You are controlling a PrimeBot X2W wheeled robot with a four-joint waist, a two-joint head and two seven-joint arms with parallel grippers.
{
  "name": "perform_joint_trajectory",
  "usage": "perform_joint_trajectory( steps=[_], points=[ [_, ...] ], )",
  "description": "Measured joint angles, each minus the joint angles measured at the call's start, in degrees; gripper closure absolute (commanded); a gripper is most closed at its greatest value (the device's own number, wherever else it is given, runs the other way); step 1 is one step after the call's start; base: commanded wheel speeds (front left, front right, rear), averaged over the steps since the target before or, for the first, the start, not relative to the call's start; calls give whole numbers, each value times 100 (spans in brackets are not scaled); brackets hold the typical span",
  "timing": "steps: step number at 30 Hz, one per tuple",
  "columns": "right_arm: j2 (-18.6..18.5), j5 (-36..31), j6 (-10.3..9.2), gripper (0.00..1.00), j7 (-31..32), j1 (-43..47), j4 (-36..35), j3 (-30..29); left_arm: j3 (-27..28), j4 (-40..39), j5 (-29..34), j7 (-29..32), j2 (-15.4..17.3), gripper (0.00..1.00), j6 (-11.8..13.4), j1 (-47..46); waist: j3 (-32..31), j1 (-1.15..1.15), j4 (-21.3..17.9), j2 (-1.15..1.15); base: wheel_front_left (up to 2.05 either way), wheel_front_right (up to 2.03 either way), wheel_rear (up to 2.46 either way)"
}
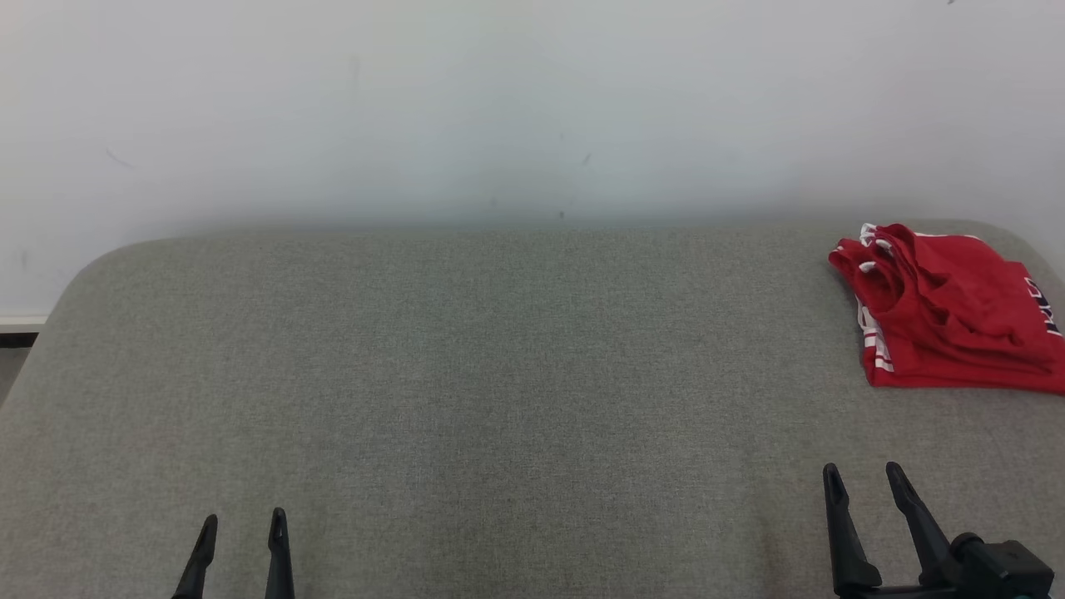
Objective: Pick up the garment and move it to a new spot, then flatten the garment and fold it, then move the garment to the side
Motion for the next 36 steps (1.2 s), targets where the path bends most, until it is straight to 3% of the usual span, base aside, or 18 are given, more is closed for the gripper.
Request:
perform_joint_trajectory(
  steps=[6, 7, 13, 36],
  points=[
    [1, 1, -1, 0, 1, 8, -5, 2, 8, 25, -3, 0, -3, 0, -1, -5, 19, 0, 14, 0, 0, 0, 0],
    [4, 0, 0, 100, -1, 14, 43, 7, 3, 69, -8, 2, -7, 100, -1, 5, 20, 0, 14, 0, 0, 0, 0],
    [44, 86, 0, 100, 21, 144, 341, 29, 0, 367, -110, 83, -46, 100, -1, 107, 22, 0, 13, 0, 0, 0, 0],
    [83, 2251, -1, 100, 450, -149, 498, -121, 62, 339, -2380, 649, -63, 100, -7, -74, 53, 1, 3, 0, 0, 0, 0]
  ],
)
